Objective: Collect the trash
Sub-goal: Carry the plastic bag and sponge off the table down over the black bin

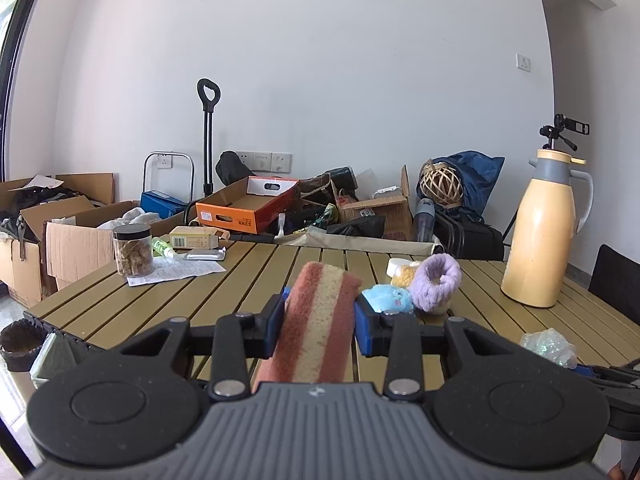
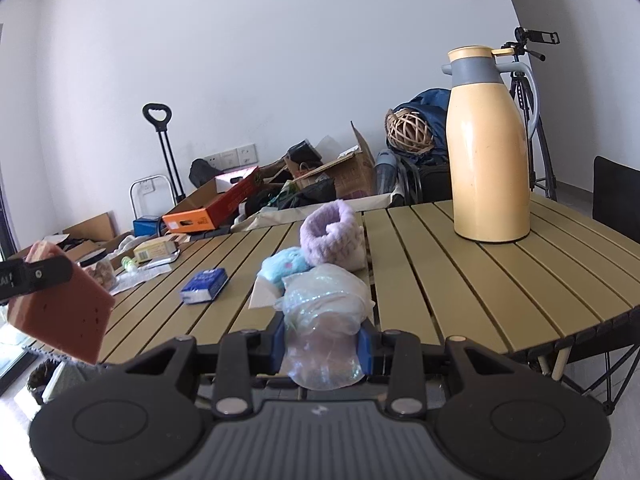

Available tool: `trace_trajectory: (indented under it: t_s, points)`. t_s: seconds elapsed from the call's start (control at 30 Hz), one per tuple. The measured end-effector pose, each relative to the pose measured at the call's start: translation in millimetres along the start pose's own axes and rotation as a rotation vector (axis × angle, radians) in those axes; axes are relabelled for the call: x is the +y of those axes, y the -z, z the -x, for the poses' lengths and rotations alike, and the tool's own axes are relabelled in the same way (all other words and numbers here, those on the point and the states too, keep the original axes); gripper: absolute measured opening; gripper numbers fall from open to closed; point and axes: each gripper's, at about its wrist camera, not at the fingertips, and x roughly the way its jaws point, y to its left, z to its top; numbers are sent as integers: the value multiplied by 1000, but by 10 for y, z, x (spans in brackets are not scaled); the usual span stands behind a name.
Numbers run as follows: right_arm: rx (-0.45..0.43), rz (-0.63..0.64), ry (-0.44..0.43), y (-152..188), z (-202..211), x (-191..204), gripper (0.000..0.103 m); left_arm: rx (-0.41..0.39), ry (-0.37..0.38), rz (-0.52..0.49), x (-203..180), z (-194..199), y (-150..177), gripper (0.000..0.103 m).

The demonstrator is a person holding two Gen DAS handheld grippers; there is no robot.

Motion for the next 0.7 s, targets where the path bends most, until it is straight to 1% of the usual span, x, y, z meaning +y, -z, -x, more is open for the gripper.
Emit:
trace_trajectory:
  t_s: [0.17, 0.33, 0.53, 0.7]
  points:
    - [32, 22, -16, 161, 153, 76, 34, 26, 11, -21, -23, 194, 149, 36]
    - [74, 42, -27, 333, 260, 123, 34, 75, 18, -42, -37, 307, 360, 36]
    - [138, 52, -38, 520, 299, 136, 34, 144, 15, -58, -17, 341, 597, 36]
    - [201, 54, -35, 695, 261, 122, 34, 199, 12, -66, -10, 287, 773, 36]
